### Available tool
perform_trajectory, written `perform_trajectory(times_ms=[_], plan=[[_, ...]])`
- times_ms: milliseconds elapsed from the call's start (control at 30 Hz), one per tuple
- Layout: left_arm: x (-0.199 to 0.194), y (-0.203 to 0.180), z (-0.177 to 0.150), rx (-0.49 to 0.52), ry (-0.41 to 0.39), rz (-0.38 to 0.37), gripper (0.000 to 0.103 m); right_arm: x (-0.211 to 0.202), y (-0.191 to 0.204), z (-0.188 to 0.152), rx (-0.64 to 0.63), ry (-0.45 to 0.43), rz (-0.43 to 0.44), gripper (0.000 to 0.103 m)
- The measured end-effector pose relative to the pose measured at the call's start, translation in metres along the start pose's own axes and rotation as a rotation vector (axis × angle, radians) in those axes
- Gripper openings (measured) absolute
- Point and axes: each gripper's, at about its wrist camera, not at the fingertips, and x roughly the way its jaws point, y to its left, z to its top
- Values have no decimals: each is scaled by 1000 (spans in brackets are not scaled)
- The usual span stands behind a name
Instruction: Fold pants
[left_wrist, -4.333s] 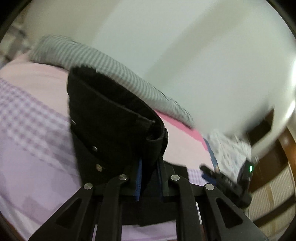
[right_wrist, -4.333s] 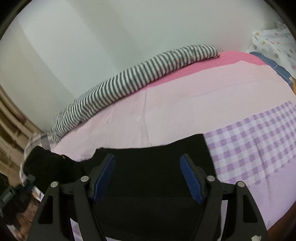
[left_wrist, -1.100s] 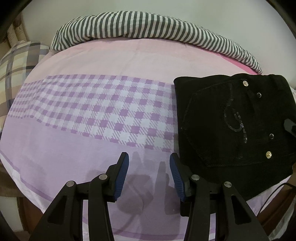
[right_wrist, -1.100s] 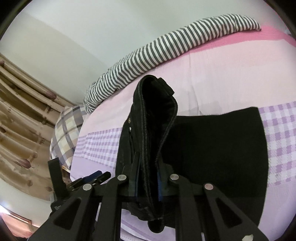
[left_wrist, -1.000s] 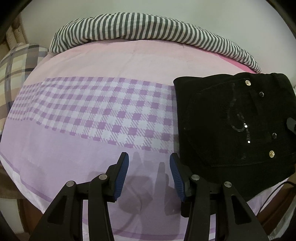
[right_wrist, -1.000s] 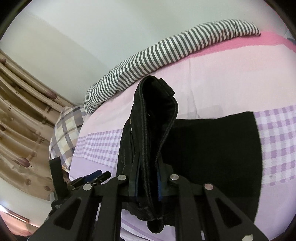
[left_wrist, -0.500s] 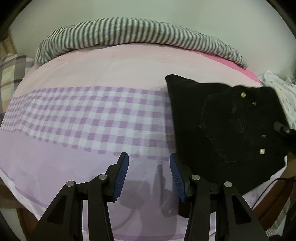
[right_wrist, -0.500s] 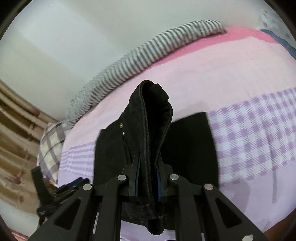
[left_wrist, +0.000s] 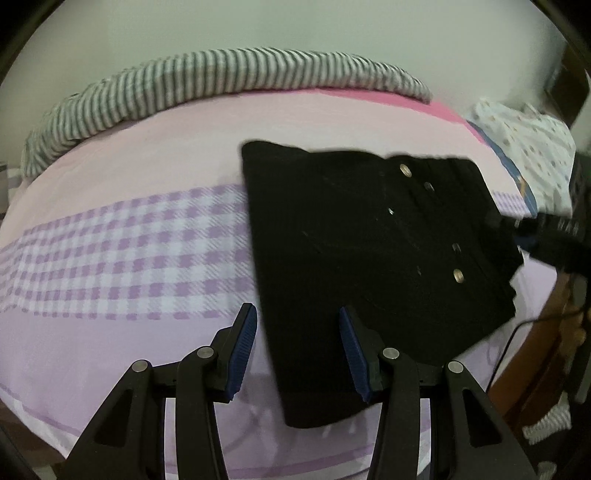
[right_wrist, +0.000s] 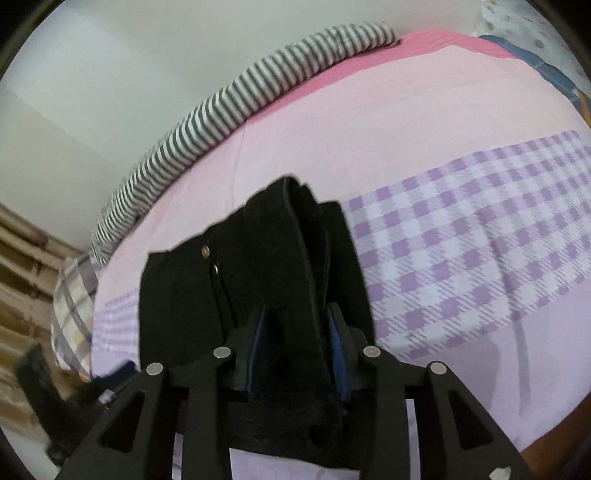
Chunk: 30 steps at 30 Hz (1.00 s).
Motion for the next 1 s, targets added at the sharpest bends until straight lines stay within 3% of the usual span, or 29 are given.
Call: perform_trajectory(times_ms=[300, 400, 433, 467, 567, 800, 1000], plan=[[14, -7, -9, 18, 34, -24, 48, -14, -18, -20, 68, 52, 34, 33], [17, -6, -12, 6, 42, -32, 49, -11, -16, -22, 87, 64, 81, 29], [17, -6, -13, 3, 41, -32, 50, -12, -13, -22, 76, 51, 70, 26], [17, -5, -14, 1, 42, -33, 50, -14, -10, -23, 58, 35, 56, 17], [17, -4, -15, -5, 41, -37, 51, -22, -2, -23, 37, 3, 55, 12], [10, -2, -18, 0, 62, -58, 51, -52, 23, -39, -46, -55, 12, 10], [-1, -6, -27, 58, 52, -77, 51, -36, 5, -49, -29, 0, -80, 9]])
